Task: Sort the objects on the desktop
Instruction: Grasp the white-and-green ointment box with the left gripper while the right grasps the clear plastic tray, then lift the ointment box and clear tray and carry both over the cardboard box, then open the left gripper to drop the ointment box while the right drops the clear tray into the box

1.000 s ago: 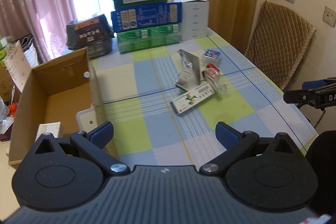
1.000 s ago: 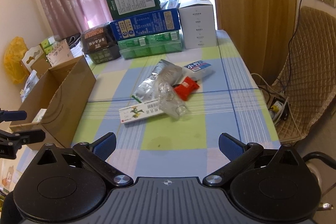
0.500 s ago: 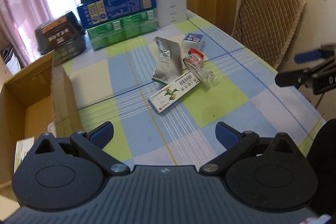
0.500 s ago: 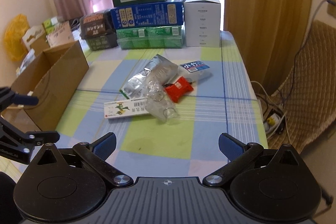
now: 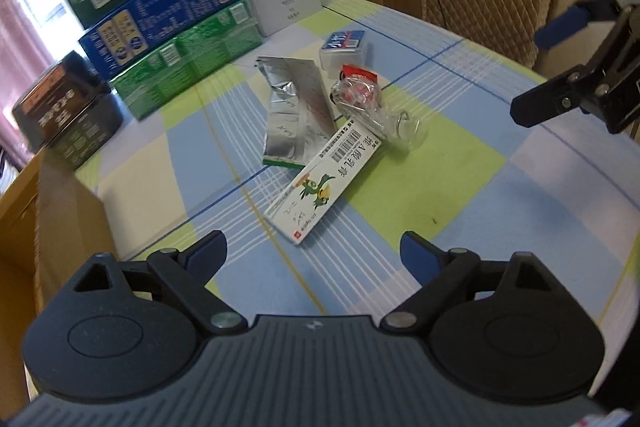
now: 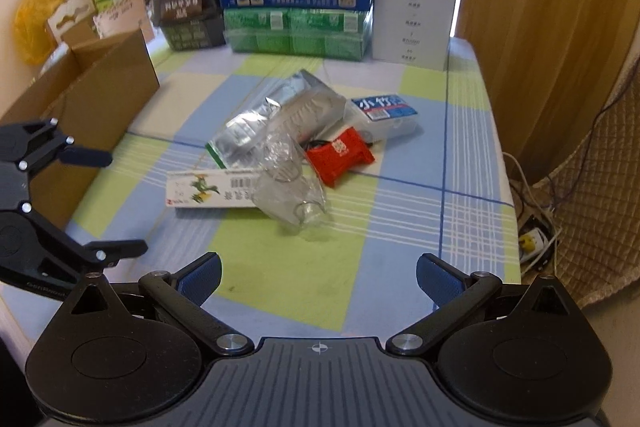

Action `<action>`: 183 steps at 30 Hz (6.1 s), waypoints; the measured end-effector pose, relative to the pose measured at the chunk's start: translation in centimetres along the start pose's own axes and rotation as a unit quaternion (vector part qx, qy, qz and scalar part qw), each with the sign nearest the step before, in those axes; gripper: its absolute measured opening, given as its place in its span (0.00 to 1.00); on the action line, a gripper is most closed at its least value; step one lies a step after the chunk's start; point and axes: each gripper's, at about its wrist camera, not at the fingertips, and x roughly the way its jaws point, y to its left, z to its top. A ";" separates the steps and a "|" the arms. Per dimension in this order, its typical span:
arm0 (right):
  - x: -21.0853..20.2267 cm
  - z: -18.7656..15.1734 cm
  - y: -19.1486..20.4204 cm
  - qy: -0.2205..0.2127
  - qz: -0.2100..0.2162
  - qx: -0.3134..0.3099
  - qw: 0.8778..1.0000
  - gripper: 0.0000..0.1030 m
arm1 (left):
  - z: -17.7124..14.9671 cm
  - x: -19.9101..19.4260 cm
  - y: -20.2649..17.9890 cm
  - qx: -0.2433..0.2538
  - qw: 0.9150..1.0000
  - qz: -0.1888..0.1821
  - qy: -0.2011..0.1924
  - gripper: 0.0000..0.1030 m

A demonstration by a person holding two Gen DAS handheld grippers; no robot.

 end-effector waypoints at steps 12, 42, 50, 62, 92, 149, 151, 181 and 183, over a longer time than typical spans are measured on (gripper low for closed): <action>6.0 1.3 -1.5 0.030 0.031 0.017 0.999 0.98 | 1.2 6.0 -0.3 0.033 0.999 -0.013 0.005 0.80; 9.0 3.7 1.3 0.000 0.040 0.029 0.999 0.98 | -5.1 3.1 3.0 -0.261 0.963 -0.054 0.041 0.35; 12.4 3.7 4.0 -0.003 0.034 -0.039 0.999 0.98 | -6.3 3.8 3.8 -0.305 0.951 -0.050 0.010 0.38; 14.4 3.0 4.0 0.001 0.023 -0.041 0.999 0.63 | -6.2 4.4 3.7 -0.252 0.967 -0.038 -0.020 0.50; 9.9 1.0 2.7 0.019 -0.013 0.050 0.998 0.63 | -4.7 5.8 2.0 -0.182 0.983 -0.020 -0.014 0.32; -6.0 4.0 21.6 -0.118 0.090 -0.006 0.989 0.63 | -10.4 -18.7 10.6 -0.280 0.947 0.131 -0.088 0.32; -5.8 4.5 22.7 -0.119 0.095 -0.016 0.988 0.63 | -10.9 -19.2 11.4 -0.283 0.945 0.139 -0.089 0.32; 3.5 10.9 31.0 -0.087 0.144 -0.060 0.984 0.63 | -15.0 -16.0 23.4 -0.301 0.938 0.160 -0.062 0.32; 4.0 11.0 31.3 -0.085 0.144 -0.058 0.984 0.63 | -15.3 -15.4 23.9 -0.302 0.938 0.159 -0.059 0.32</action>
